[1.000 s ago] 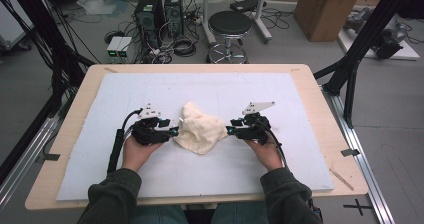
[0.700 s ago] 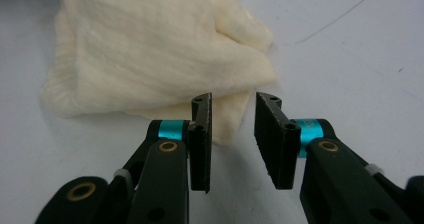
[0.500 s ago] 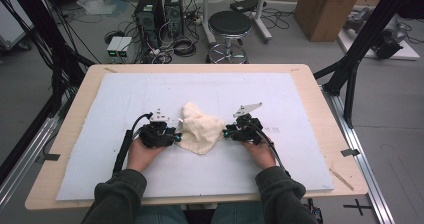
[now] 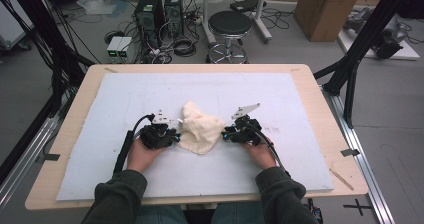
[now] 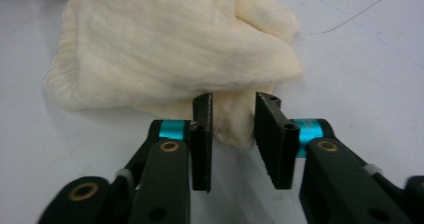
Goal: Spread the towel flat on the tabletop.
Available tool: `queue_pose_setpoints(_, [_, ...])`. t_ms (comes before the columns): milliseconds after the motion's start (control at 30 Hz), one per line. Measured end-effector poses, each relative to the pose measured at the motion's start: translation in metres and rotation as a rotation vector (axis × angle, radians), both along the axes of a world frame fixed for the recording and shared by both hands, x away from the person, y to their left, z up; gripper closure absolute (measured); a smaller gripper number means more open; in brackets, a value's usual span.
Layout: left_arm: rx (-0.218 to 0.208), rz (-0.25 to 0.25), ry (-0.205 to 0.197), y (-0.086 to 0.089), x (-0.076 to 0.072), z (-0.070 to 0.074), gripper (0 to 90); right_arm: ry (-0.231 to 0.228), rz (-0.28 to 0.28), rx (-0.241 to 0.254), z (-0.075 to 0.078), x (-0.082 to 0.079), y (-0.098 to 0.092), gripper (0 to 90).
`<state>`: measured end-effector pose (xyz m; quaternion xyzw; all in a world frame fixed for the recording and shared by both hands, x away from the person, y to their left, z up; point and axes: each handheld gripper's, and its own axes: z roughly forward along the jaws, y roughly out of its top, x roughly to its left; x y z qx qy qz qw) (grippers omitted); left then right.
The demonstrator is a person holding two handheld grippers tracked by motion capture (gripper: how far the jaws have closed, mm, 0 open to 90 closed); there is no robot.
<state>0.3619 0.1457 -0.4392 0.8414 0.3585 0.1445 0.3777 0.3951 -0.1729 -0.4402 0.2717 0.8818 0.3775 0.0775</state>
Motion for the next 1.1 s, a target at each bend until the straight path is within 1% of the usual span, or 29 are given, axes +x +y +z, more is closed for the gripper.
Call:
queue_pose_setpoints(33, [-0.007,-0.002,0.003,-0.001,0.000,0.000,74.9,0.001,0.013,0.000,0.000,0.000,0.001,76.1])
queue_pose_setpoints(67, [-0.007,-0.002,0.003,-0.001,0.000,0.000,76.1,-0.011,0.021,-0.012,0.001,-0.001,0.002,77.3])
queue_pose_setpoints(100, [-0.008,-0.005,0.004,-0.001,0.000,0.000,77.1,-0.005,0.023,-0.011,0.001,-0.001,0.002,79.7])
queue_pose_setpoints(133, [-0.009,-0.003,0.007,-0.001,0.000,0.000,77.1,-0.005,0.023,-0.011,0.001,-0.001,0.002,79.7])
queue_pose_setpoints(167, [-0.009,-0.007,0.007,-0.001,0.000,0.000,80.7,0.006,0.031,-0.001,0.000,0.000,0.001,80.3])
queue_pose_setpoints(200, [-0.009,-0.010,0.008,-0.001,-0.001,0.000,82.2,0.015,0.028,0.010,0.000,0.001,0.000,81.1])
queue_pose_setpoints(233, [0.000,-0.015,0.009,-0.001,-0.001,0.000,82.2,0.015,0.028,0.010,0.000,0.001,0.000,81.1])
queue_pose_setpoints(267, [-0.006,-0.018,0.014,-0.002,-0.001,0.001,84.2,0.028,0.022,0.020,0.000,0.001,-0.001,82.4])
queue_pose_setpoints(300, [-0.006,-0.018,0.014,-0.002,-0.001,0.001,85.6,0.028,0.024,0.017,0.000,0.001,-0.002,82.7])
queue_pose_setpoints(400, [0.004,-0.029,0.014,0.000,-0.002,0.002,86.5,0.023,0.023,0.010,0.001,0.001,-0.002,83.1])
queue_pose_setpoints(533, [0.004,-0.047,0.014,0.002,-0.003,0.004,87.3,0.032,0.018,0.015,0.003,0.001,-0.007,83.1])
queue_pose_setpoints(600, [-0.011,-0.043,0.009,0.004,-0.004,0.006,87.4,0.030,0.018,0.024,0.005,0.000,-0.010,83.2])
queue_pose_setpoints(633, [-0.019,-0.037,0.004,0.004,-0.005,0.008,87.4,0.022,0.019,0.023,0.009,-0.002,-0.012,83.2])
queue_pose_setpoints(767, [-0.027,-0.046,-0.007,0.007,-0.008,0.012,87.5,0.011,0.025,0.026,0.015,-0.006,-0.015,83.1])
queue_pose_setpoints(833, [-0.038,-0.057,-0.016,0.007,-0.012,0.015,87.5,-0.002,0.038,0.014,0.019,-0.009,-0.016,83.1])
queue_pose_setpoints(900, [-0.038,-0.062,-0.025,0.006,-0.015,0.017,87.5,-0.006,0.043,0.015,0.022,-0.013,-0.019,83.1])
queue_pose_setpoints(967, [-0.035,-0.072,-0.035,0.006,-0.019,0.020,87.5,-0.021,0.047,0.019,0.028,-0.019,-0.022,83.1])
queue_pose_setpoints(1000, [-0.032,-0.082,-0.042,0.007,-0.022,0.023,87.5,-0.021,0.047,0.019,0.028,-0.019,-0.022,83.1])
queue_pose_setpoints(1033, [-0.029,-0.083,-0.048,0.007,-0.025,0.024,87.5,-0.038,0.053,0.024,0.033,-0.026,-0.024,83.1])
queue_pose_setpoints(1067, [-0.030,-0.091,-0.049,0.008,-0.028,0.026,87.5,-0.038,0.053,0.024,0.033,-0.026,-0.024,83.1])
queue_pose_setpoints(1100, [-0.034,-0.098,-0.051,0.009,-0.032,0.028,87.5,-0.043,0.058,0.024,0.035,-0.030,-0.025,83.1])
